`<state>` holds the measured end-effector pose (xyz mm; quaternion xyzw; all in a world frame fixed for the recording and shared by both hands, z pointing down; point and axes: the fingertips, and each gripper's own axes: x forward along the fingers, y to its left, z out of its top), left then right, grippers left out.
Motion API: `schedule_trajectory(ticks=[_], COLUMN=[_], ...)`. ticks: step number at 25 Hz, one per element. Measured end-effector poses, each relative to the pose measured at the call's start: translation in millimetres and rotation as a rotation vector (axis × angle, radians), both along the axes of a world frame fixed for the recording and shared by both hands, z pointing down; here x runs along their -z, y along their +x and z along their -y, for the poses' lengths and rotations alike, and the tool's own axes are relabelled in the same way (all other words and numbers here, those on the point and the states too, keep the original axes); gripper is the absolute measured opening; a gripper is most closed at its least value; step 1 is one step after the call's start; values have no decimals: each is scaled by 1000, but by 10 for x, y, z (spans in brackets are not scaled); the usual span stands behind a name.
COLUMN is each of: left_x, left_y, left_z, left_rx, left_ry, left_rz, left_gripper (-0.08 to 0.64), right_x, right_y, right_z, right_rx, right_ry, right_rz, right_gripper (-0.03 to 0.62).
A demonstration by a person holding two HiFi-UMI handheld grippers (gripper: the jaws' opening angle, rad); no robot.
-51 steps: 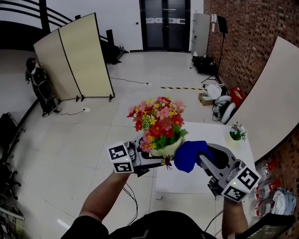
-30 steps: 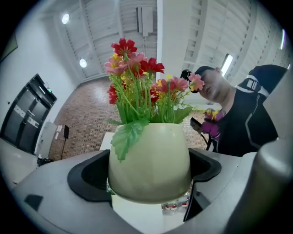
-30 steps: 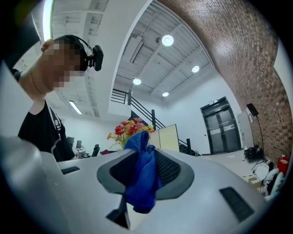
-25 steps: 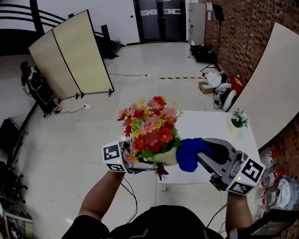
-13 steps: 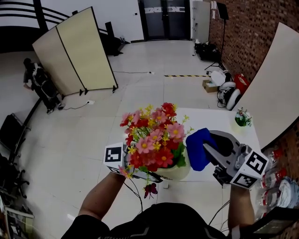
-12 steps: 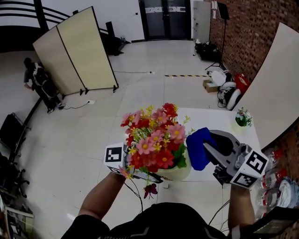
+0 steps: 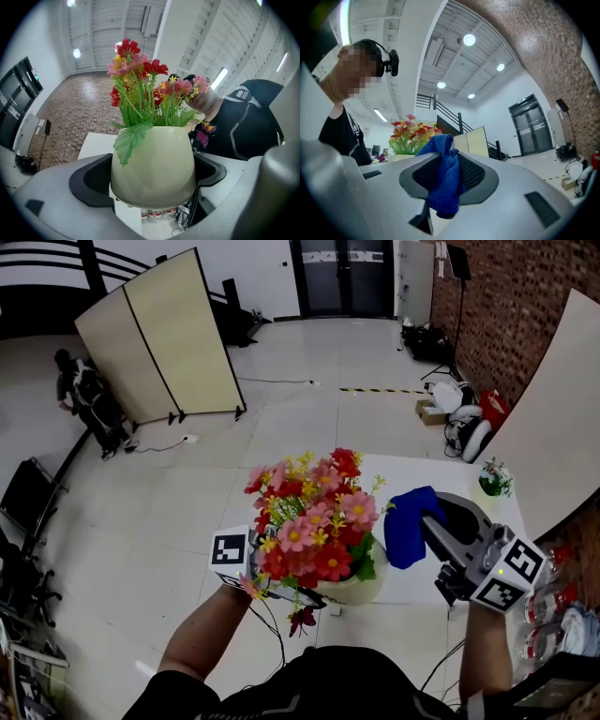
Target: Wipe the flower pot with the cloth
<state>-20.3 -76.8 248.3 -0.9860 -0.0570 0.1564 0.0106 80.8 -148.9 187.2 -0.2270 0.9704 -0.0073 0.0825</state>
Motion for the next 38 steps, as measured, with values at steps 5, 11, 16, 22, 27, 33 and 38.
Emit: schedule_trajectory(ticks=[5,11,16,22,27,33,38], left_x=[60,70,-4,-97,-109,-220,-230], left_y=[-38,-16,-20,-71,-108,29,118], left_z=[-83,-80,-14,102,65,180,348], left_rx=[-15,2,49,87,54,40,37], left_ry=[16,0,-23,-3,14,11,3], left_rz=[5,-11,-23,17,34,33,28], left_gripper=[522,522,522,522,522,522,522], right_x=[-59,-197,-220,-206,-97,-154,-145], right_y=[-148,-628,-611,-499,-453,-137,47], right_z=[297,212,107,67,-70,-187,-235], right_rx=[-54,111,252,251,205,126,71], right_ry=[-5,4,-49,-51,-41,-40,-48], right_rz=[-22,-85,-33,-12,-13,-8,-1], right_gripper=[97,97,97,97,97,97,97])
